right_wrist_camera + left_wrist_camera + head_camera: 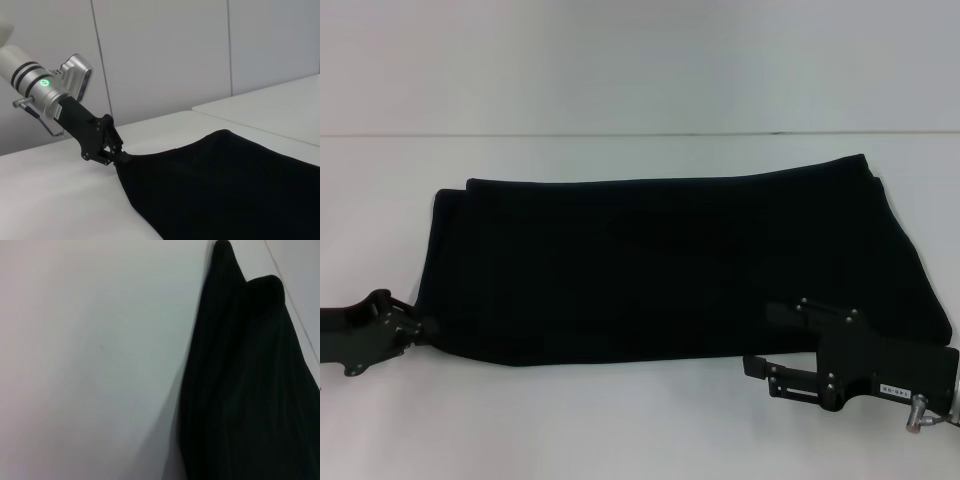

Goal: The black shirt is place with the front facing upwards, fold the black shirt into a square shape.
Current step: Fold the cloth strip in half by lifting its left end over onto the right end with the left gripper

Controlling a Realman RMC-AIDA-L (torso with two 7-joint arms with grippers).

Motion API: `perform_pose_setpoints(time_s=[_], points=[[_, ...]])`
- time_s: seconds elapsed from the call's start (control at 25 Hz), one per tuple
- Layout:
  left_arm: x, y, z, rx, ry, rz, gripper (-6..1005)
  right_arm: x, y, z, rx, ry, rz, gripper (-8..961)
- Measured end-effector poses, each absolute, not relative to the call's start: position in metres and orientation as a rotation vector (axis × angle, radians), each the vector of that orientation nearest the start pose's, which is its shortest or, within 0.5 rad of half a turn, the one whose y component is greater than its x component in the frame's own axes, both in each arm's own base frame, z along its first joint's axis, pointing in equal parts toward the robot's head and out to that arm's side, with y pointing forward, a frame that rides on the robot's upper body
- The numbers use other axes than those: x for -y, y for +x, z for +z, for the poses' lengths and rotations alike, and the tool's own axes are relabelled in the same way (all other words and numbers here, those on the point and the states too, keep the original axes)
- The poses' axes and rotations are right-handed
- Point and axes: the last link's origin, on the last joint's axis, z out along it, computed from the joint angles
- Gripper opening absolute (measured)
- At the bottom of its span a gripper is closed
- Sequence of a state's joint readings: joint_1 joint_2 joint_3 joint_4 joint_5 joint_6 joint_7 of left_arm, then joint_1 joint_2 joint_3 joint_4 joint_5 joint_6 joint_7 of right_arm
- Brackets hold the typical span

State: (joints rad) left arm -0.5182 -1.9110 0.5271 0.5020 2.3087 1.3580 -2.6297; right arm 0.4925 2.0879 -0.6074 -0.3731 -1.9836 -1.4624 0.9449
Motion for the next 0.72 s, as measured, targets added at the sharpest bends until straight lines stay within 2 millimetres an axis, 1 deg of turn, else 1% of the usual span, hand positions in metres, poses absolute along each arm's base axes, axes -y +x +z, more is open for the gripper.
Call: perform_pose_setpoints(time_s=[0.2,0.28,0.48,0.6,0.72], points=[[-0.329,-0.361,0.053,-2.704,1.979,0.695,81,-0.297,0.293,-0.045,-0.439,-2.684,0.69,798],[-0.33,-0.363,0.058,-2.706,1.987,0.731,77,-0.296,0.293,-0.046,-0.428,-2.706,0.671,799],[-0.333,-0.368,0.073,-2.717,2.033,0.751,67,-0.297,0.293,-0.047,-0.418,-2.719,0.659,799],[-0.331,-0.376,0.091,-2.756,2.05,0.784,64,-0.297,0.295,-0.045,-0.425,-2.709,0.66,799],[-0.326,-0.39,0.116,-2.823,2.057,0.841,63,-0.296,0.297,-0.043,-0.431,-2.702,0.658,796]])
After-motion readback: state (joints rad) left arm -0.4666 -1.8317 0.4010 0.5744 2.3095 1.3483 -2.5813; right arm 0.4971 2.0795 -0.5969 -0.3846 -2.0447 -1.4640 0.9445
